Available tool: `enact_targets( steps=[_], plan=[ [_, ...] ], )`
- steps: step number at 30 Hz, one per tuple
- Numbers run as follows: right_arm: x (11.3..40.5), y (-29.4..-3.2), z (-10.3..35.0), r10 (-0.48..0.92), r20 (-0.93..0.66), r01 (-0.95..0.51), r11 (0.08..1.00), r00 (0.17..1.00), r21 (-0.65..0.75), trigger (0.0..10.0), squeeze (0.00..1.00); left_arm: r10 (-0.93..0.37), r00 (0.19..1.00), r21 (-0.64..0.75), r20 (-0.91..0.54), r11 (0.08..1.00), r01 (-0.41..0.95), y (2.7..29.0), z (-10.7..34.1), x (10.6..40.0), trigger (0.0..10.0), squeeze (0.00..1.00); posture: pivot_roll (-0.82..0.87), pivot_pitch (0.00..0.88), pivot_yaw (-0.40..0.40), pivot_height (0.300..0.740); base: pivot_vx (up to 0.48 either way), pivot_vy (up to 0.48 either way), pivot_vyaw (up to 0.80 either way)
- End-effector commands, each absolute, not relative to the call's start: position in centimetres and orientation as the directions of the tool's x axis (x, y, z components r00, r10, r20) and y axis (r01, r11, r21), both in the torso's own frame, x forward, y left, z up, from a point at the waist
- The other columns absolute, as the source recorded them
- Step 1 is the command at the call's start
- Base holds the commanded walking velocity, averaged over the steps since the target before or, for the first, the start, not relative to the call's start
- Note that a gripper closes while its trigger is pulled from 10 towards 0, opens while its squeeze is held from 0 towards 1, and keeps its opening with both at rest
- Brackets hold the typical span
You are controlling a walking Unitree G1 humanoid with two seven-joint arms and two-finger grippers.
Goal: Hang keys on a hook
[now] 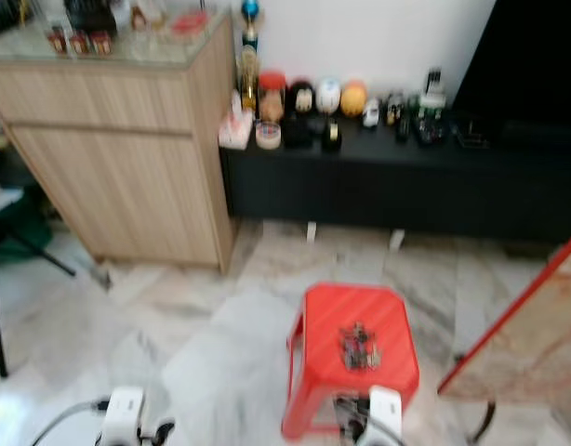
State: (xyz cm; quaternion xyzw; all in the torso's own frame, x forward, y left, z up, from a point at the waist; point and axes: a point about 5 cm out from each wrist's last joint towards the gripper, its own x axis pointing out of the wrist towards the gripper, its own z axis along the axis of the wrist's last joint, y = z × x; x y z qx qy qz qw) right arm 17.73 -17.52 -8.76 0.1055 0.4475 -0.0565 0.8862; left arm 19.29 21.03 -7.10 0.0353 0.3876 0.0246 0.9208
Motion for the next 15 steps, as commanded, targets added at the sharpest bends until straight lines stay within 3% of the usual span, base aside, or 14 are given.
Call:
enact_targets(
  steps=[1,6,10,15],
  plan=[
    [17.6,-17.8,-8.8,-0.017,-0.806,0.200,0.971,0.591,0.127,10.0,0.00,0.065,0.673,0.074,-0.737,0.997,-0.015,20.7,-7.6,18.5,10.0,0.00,0.04,0.021,-0.071,0.740,0.000,-0.420,0.00],
    [17.6,-17.8,-8.8,-0.018,-0.807,0.199,0.972,0.591,0.125,10.0,0.00,0.066,0.670,0.075,-0.739,0.997,-0.015,20.7,-7.7,18.4,10.0,0.00,0.03,0.021,-0.073,0.740,0.000,-0.412,0.00],
    [17.6,-17.9,-8.8,-0.019,-0.806,0.202,0.971,0.592,0.125,10.0,0.00,0.084,0.678,0.069,-0.730,0.996,-0.049,20.9,-7.6,18.5,10.0,0.00,0.03,0.021,-0.073,0.740,0.000,0.000,0.00],
    [17.7,-17.9,-8.7,-0.019,-0.799,0.197,0.972,0.602,0.125,10.0,0.00,0.099,0.756,0.042,-0.647,0.995,-0.095,21.2,-6.4,20.1,10.0,0.00,0.03,0.021,-0.075,0.740,0.000,0.000,0.00]
  ],
)
